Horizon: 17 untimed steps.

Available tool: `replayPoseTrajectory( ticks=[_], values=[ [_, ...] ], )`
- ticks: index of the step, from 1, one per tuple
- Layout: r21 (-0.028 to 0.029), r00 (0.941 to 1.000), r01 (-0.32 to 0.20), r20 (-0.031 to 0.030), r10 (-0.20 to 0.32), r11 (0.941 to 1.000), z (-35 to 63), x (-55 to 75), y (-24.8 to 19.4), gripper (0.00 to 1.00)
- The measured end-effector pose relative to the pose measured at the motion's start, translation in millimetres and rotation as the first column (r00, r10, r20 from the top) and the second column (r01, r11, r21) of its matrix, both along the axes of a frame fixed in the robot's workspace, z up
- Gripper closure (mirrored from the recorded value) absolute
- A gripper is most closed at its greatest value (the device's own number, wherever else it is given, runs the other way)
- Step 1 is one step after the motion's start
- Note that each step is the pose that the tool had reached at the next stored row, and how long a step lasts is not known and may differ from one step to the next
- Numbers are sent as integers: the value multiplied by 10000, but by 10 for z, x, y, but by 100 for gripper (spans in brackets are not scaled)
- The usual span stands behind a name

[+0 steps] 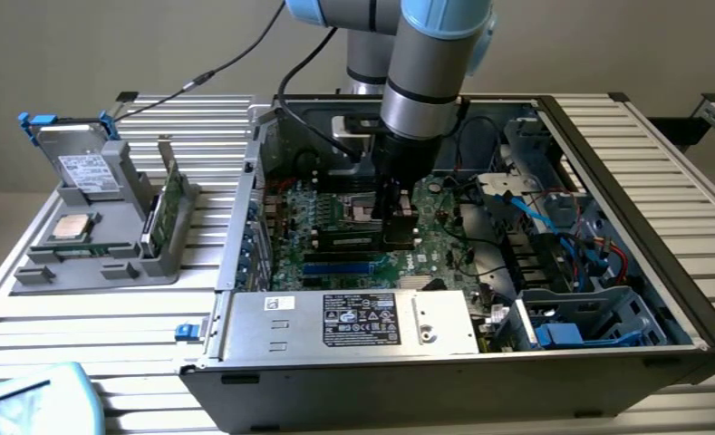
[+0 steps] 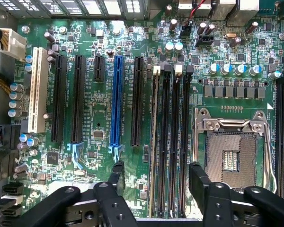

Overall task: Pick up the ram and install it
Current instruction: 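Insert the ram into the slot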

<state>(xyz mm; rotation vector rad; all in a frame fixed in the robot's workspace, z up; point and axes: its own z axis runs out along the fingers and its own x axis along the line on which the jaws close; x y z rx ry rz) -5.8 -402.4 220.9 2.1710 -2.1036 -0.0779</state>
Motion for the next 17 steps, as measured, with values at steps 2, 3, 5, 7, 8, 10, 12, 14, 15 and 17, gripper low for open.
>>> replayPoseTrajectory(
  ticks=[2,3,5,7,8,10,12,14,15,17],
  values=[
    [0,10000,-1,0,1,10000,0,3,0,34],
    [0,10000,-2,0,2,10000,0,7,1,36],
    [-1,10000,0,0,0,10000,0,23,2,43],
    [-1,10000,0,0,0,10000,0,37,3,55],
    [-1,10000,0,0,0,10000,0,39,3,55],
    [0,10000,1,0,-1,10000,0,42,3,62],
    [-1,10000,0,0,0,10000,0,45,4,62],
    [-1,10000,0,0,0,10000,0,49,4,62],
    [-2,10000,0,0,0,10000,0,50,4,64],
    [-2,10000,0,0,0,10000,0,53,4,77]
  ],
)
